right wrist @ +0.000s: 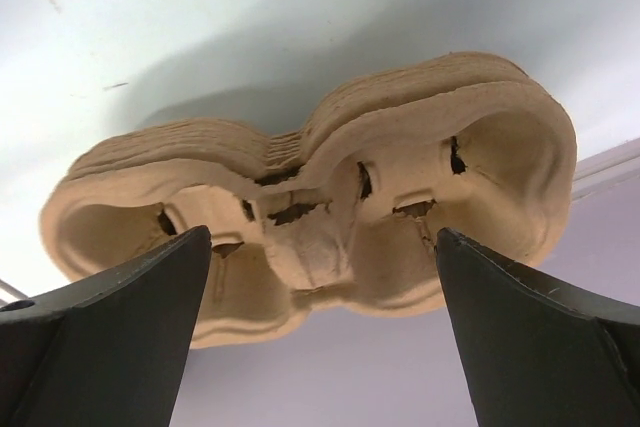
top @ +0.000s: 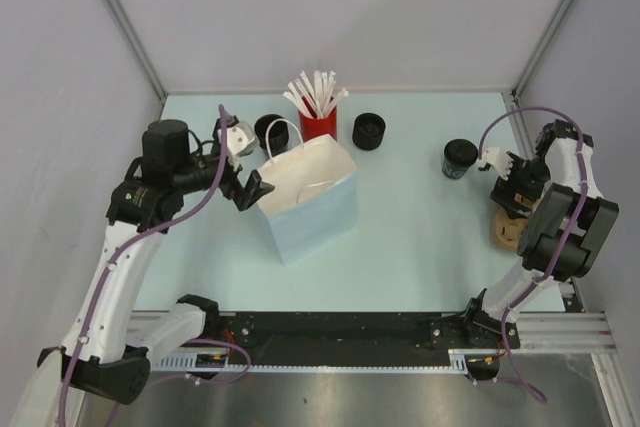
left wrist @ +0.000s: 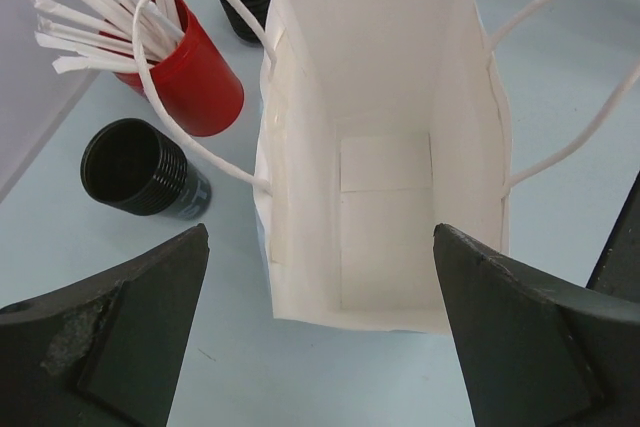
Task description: Pack the takeout coffee
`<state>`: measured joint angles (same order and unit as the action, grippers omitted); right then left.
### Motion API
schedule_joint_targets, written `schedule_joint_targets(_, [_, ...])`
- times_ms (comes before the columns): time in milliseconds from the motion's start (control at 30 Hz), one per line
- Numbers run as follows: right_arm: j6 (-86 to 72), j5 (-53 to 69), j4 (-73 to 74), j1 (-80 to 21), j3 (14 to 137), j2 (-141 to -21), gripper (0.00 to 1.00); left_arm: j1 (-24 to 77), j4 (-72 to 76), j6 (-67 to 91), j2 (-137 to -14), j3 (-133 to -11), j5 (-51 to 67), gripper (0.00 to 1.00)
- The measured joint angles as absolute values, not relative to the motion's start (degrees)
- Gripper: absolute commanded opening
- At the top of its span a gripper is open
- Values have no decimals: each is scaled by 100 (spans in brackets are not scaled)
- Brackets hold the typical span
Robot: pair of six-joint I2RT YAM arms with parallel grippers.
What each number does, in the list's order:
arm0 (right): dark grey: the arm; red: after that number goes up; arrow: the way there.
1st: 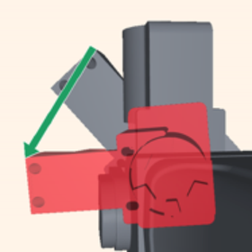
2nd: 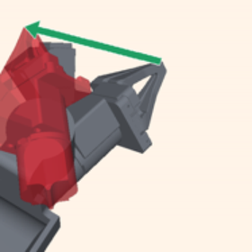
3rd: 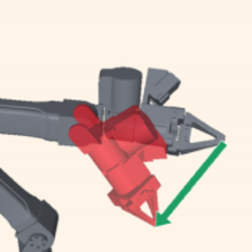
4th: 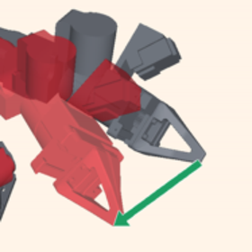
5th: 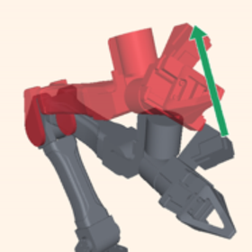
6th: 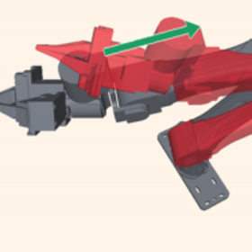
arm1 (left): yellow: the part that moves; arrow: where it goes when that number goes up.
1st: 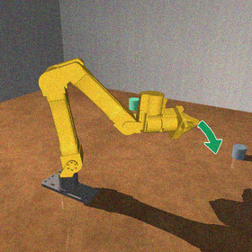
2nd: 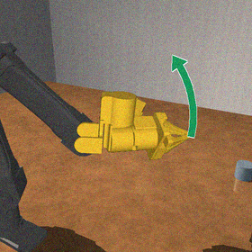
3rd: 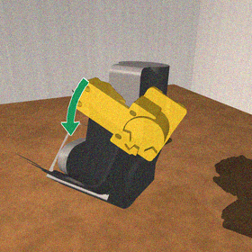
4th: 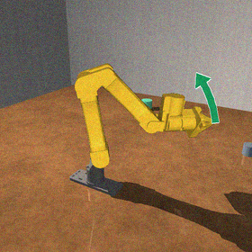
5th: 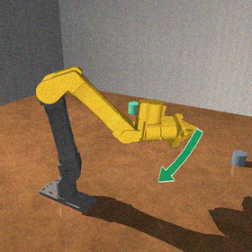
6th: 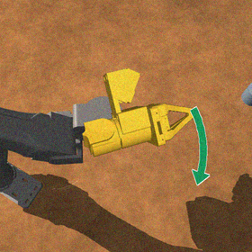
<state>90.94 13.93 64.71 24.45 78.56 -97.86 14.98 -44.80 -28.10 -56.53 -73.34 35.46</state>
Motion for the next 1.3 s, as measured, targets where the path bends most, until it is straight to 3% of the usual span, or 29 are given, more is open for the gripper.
schedule_joint_targets(467, [9045, 1243, 6335, 2506, 7856, -10110, 85, 1243, -4259, -2580, -5537, -7083, 3787, 99])
schedule_joint_targets(600, [9048, 1262, 6392, 2528, 7856, -10108, 74, 1219, -4191, -2545, -5537, -7004, 3793, 100])
schedule_joint_targets(767, [9052, 1347, 6464, 2530, 7856, -10103, 68, 1214, -4160, -2543, -5540, -6967, 3800, 99])
schedule_joint_targets(900, [9041, 1413, 6495, 2528, 7856, -10066, 46, 1212, -4143, -2541, -5540, -6960, 3817, 99])
schedule_joint_targets(1133, [9004, 1446, 6545, 2530, 7856, -9979, 43, 1212, -4121, -2534, -5540, -6925, 3839, 99])
schedule_joint_targets(1300, [8980, 1450, 6552, 2530, 7856, -9953, 31, 1212, -4121, -2521, -5540, -6910, 3894, 100])
